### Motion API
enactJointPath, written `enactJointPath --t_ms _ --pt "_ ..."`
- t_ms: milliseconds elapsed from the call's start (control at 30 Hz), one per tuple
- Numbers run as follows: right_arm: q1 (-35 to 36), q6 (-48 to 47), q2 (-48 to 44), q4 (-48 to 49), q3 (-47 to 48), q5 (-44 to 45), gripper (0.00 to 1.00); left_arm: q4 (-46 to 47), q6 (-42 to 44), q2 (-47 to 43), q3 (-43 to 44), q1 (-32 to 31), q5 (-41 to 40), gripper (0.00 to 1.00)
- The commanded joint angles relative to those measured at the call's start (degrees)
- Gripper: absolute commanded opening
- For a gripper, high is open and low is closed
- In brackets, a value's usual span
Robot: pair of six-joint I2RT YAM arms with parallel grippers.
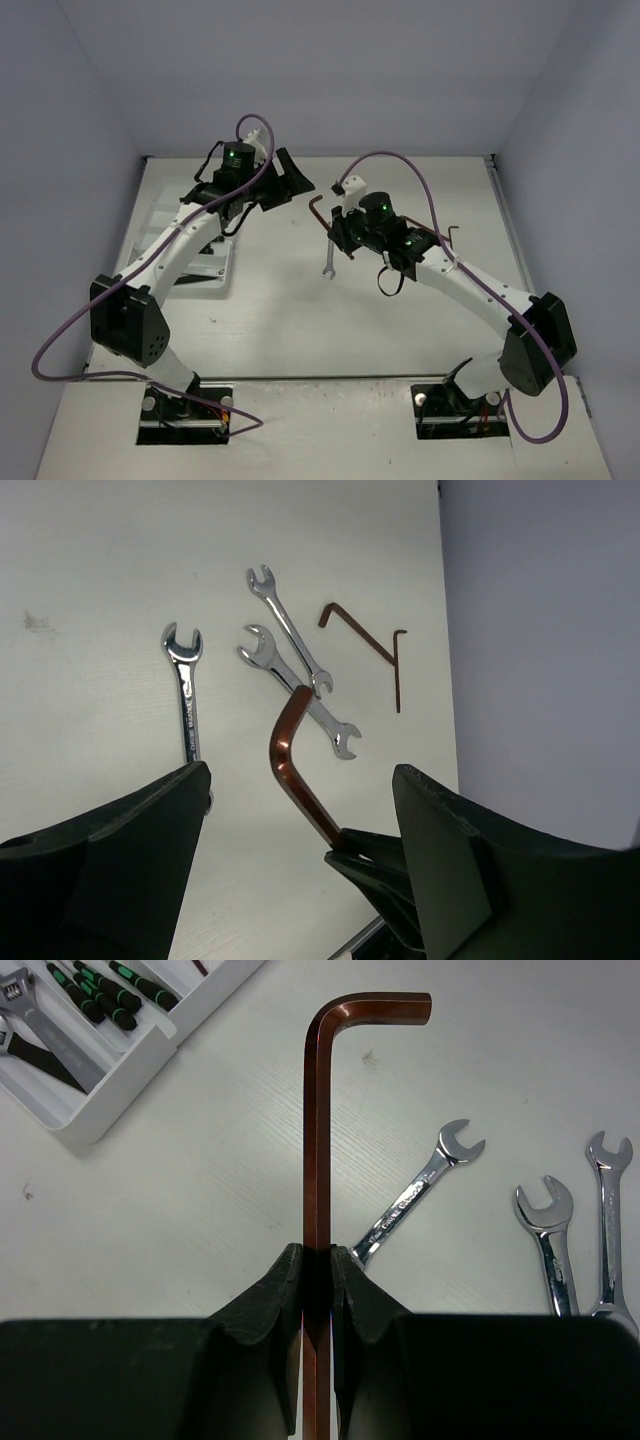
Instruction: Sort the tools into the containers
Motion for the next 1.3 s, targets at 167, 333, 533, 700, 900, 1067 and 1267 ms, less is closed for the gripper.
enactJointPath --t_ms 167,333,533,700,900,1067,1267 --pt "1.88 1.42 -3.35 9.11 2.28 0.25 0.0 13.19 -8.17 3.16 -1.68 -1.95 6.66 0.71" --pt "2.6 1.96 -2.81 10.01 2.29 0.48 0.0 20.76 -11.38 3.7 -4.26 -1.95 6.58 0.52" --pt "2.64 2.47 -1.04 10.43 2.66 0.67 0.0 22.58 -11.53 2.75 -7.5 -1.39 3.42 0.0" --pt "2.57 2.64 -0.22 10.35 3.28 2.52 0.42 24.77 -13.02 2.47 -9.84 2.96 4.04 0.0" --pt "0.5 3.41 -3.61 8.01 1.16 10.17 0.75 27.59 -13.65 2.3 -12.6 16.76 5.09 0.0" --pt "-4.96 4.72 -8.5 5.02 -3.1 12.06 0.76 30.68 -14.04 5.77 -12.17 28.96 4.45 0.0" --pt "-11.27 5.89 -13.66 3.81 -7.97 12.46 0.76 31.11 -12.48 11.92 -8.62 36.07 1.92 0.0"
